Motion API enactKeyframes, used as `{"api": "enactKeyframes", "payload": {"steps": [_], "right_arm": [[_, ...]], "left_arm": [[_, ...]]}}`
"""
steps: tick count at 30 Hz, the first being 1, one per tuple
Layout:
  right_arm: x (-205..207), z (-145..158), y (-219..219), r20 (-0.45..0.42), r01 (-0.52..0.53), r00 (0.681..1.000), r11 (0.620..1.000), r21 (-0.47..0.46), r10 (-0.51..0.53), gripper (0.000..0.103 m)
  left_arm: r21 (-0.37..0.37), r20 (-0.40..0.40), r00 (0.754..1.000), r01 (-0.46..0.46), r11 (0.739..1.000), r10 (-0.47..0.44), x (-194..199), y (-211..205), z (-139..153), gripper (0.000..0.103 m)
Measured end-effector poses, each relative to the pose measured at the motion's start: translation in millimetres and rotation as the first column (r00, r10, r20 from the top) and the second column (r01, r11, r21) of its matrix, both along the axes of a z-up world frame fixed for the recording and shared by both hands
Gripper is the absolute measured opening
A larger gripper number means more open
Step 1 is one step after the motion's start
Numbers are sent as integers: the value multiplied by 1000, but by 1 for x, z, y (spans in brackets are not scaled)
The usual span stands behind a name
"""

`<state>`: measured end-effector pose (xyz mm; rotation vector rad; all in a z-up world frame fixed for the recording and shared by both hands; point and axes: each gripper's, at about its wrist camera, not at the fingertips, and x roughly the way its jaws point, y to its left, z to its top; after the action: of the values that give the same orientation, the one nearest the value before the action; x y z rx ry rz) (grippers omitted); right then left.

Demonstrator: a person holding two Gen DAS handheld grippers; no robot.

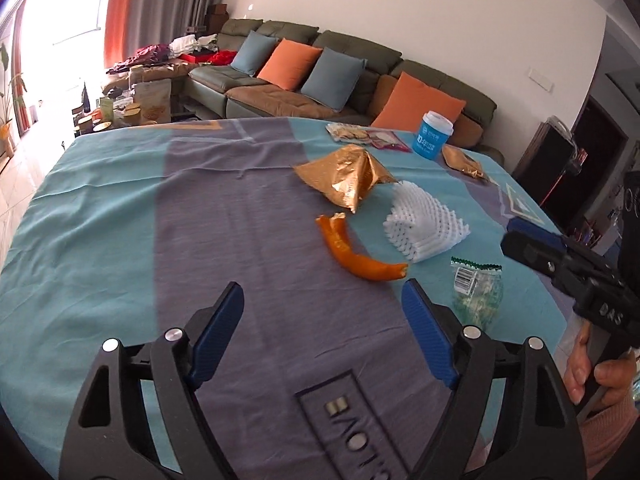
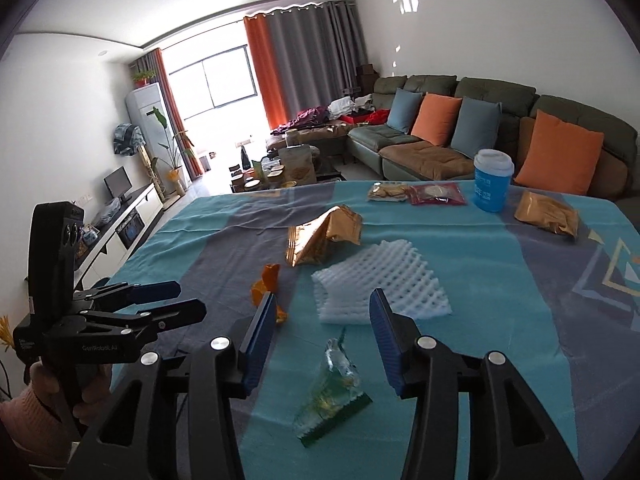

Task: Collect trash
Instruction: 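Grasp the orange peel with left gripper while right grasps clear plastic wrapper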

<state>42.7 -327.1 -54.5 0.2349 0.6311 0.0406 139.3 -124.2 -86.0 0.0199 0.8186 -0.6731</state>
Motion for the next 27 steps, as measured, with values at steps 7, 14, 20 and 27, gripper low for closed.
{"api": "enactKeyframes", "payload": {"steps": [7,14,20,27], "right_arm": [[-11,-19,-11,-41,-11,999,999,45,13,46],[-18,-31,-13,-70,-29,997,995,97,35,46],[-20,-38,-17,-90,-41,995,990,136,53,31],[-20,-37,-20,-82,-52,994,985,162,66,18]], "left_arm": [[44,-44,999,20,999,-18,22,-41,-11,69],[55,-112,993,25,998,-18,43,-58,-24,57],[39,-142,989,42,998,-36,50,-61,-27,38],[12,-178,983,46,999,-43,55,-61,-31,25]]}}
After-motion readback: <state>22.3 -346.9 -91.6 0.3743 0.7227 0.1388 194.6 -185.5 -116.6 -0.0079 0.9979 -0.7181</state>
